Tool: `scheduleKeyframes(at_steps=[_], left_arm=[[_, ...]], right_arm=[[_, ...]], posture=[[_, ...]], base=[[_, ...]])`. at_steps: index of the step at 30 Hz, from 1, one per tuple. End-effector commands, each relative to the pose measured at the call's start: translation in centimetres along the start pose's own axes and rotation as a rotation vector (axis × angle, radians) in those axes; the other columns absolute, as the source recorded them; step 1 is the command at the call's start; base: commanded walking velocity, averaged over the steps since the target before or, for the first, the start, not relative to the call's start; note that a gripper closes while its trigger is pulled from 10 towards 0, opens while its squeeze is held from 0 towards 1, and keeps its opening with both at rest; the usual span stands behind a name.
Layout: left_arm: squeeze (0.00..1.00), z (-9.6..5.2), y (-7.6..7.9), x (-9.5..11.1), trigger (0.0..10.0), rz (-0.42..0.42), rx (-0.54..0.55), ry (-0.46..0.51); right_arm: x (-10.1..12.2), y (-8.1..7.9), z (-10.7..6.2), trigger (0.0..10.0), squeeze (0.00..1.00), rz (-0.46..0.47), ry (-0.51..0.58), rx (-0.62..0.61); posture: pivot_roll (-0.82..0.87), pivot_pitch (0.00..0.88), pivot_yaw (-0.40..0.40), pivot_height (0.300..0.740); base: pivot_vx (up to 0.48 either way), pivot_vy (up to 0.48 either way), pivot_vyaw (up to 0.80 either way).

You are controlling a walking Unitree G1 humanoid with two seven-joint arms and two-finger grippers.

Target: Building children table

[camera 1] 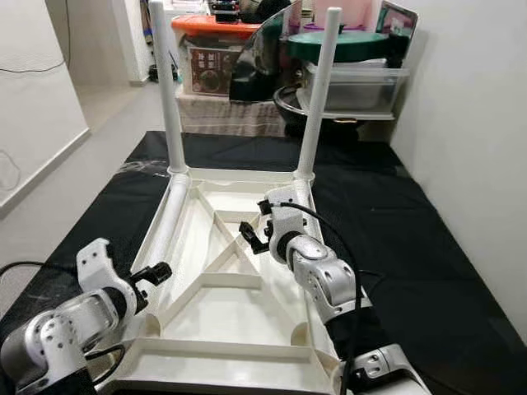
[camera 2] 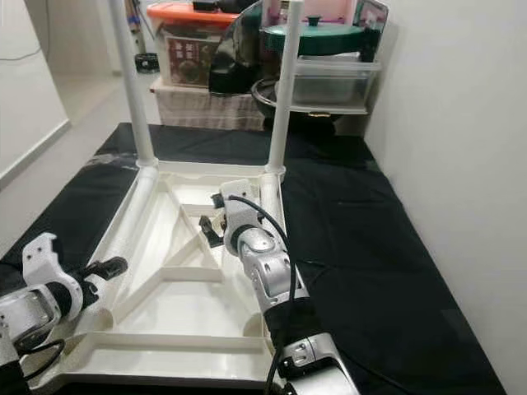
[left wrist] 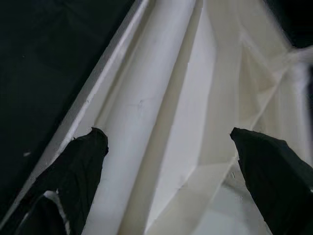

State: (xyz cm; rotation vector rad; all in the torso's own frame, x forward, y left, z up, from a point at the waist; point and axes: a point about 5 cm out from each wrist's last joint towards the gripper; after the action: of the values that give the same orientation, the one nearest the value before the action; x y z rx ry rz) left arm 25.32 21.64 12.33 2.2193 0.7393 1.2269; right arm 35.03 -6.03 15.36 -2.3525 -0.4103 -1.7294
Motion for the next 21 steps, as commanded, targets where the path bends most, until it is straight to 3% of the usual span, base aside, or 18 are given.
scheduleKeyframes(at_steps=[1, 2, 10, 14, 15, 16, 19, 21], left_arm=[[0.0, 0.7, -0.7, -2.6, 10.0, -0.083, -0.03, -0.118], [0.0, 0.5, -1.0, -3.2, 10.0, -0.125, -0.073, -0.11], [0.0, 0.0, -0.7, -3.5, 10.0, -0.181, -0.184, -0.091], [0.0, 0.3, -1.9, -4.0, 10.0, -0.191, -0.097, -0.129], [0.0, 0.5, -2.3, -4.2, 10.0, -0.196, -0.055, -0.141], [0.0, 0.7, -3.3, -4.5, 10.0, -0.173, 0.055, -0.168], [0.0, 0.9, -3.4, -3.9, 10.0, -0.156, 0.114, -0.178], [0.0, 1.1, -3.5, -2.9, 10.0, -0.086, 0.214, -0.213]], right_arm=[[-0.7, 0.0, 0.0, 10.0, 0.0, -0.002, -0.031, -0.007], [-0.7, 0.0, 0.0, 10.0, 0.0, -0.008, -0.034, -0.004], [-0.5, 0.0, 0.1, 10.0, 0.0, -0.016, -0.035, -0.003], [-0.6, -0.2, 0.1, 10.0, 0.0, -0.006, -0.042, 0.005], [-0.6, -0.2, 0.1, 10.0, 0.0, 0.0, -0.046, 0.008], [-0.8, -0.3, 0.0, 10.0, 0.0, 0.033, -0.063, 0.021], [-1.1, -0.2, 0.0, 10.0, 0.0, 0.057, -0.086, 0.029], [-1.1, -0.1, 0.1, 10.0, 0.0, 0.067, -0.097, 0.033]], posture=[[0.07, 0.0, -0.068, 0.74], [0.07, 0.0, -0.073, 0.74], [0.07, 0.0, -0.083, 0.74], [0.07, 0.0, -0.081, 0.74], [0.07, 0.0, -0.081, 0.74], [0.07, 0.0, -0.079, 0.74], [0.06, 0.0, -0.079, 0.74], [0.06, 0.0, -0.079, 0.74]], base=[[0.0, 0.0, 0.0], [0.0, 0.0, 0.0], [0.0, 0.0, 0.0], [0.0, 0.0, 0.0], [0.0, 0.0, 0.0], [0.0, 0.0, 0.0], [0.0, 0.0, 0.0], [0.0, 0.0, 0.0]])
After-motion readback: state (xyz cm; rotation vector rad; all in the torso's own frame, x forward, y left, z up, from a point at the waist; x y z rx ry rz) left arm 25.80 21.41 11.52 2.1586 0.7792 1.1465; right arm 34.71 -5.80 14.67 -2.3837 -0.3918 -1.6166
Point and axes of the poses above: a point about 5 cm out from each wrist's last joint towards the gripper, its own z axis pointing out of the wrist towards the gripper, its own x axis along the axis of the wrist's last joint, y = z × x, and after that the axes turned 2 degrees about z, right-handed
